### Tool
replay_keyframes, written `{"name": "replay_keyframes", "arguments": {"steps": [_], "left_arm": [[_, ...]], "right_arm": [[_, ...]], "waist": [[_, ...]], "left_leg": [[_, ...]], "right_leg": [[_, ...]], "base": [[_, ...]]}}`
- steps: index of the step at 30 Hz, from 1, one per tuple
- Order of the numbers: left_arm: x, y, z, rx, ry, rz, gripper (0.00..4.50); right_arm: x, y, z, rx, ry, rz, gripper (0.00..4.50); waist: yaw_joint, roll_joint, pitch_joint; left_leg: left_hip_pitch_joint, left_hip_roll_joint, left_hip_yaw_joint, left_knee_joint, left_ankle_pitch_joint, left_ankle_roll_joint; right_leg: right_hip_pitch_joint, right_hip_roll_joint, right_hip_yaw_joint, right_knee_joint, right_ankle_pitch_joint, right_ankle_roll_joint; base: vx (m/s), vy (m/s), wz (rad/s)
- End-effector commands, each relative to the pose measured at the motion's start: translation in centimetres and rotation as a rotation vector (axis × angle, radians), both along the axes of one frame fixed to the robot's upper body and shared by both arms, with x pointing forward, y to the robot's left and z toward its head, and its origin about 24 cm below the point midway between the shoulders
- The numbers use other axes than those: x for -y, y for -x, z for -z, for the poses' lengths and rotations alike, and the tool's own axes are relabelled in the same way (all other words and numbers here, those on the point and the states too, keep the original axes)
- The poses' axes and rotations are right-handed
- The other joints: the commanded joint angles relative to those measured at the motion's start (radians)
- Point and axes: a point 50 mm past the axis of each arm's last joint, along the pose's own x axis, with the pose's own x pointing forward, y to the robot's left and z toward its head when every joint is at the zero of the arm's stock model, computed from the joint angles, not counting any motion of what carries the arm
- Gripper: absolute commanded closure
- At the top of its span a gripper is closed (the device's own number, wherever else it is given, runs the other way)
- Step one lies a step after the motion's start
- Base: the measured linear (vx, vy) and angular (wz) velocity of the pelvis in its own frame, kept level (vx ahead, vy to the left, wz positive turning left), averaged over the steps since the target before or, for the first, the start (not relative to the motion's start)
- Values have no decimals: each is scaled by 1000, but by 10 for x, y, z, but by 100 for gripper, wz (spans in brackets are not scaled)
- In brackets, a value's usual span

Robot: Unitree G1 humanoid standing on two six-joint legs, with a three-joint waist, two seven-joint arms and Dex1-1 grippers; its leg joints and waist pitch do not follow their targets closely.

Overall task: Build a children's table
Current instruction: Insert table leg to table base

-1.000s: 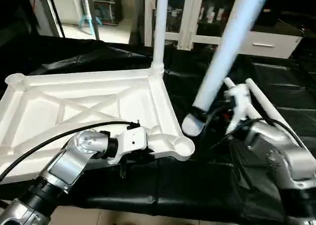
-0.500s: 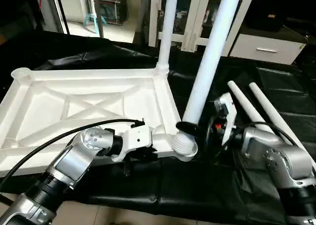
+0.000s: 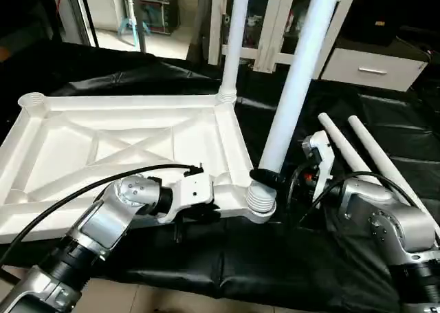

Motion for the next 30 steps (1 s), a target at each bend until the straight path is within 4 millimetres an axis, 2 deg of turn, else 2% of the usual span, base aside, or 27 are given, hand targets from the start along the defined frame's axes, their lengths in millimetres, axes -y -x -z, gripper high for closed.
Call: {"name": "replay_keyframes", "arguments": {"steps": [1, 9, 21, 30], "left_arm": [[-2, 1, 10, -23, -66, -1, 447], [-3, 0, 9, -25, -66, 0, 447], [-4, -1, 9, -30, -73, 0, 447], [-5, -2, 7, -25, -71, -5, 447]], "right_arm": [[4, -1, 3, 6, 23, 15, 264], [4, 0, 11, 2, 73, -8, 264], [-5, 4, 21, 6, 109, -56, 264], [-1, -2, 27, -7, 73, 37, 264]], "waist": [[-3, -2, -45], [-4, -2, -45], [-7, -1, -41], [-12, -1, -40]], "left_leg": [[-7, 70, -23, -94, -126, 10], [-7, 71, -24, -96, -134, 9], [-6, 72, -28, -103, -198, -8], [-6, 73, -32, -108, -258, -21]], "right_leg": [[35, -72, 44, -82, -260, -195], [34, -72, 44, -83, -258, -193], [30, -72, 44, -91, -326, -173], [23, -72, 45, -97, -379, -162]], "base": [[0, 0, 0], [0, 0, 0], [0, 0, 0], [0, 0, 0]]}}
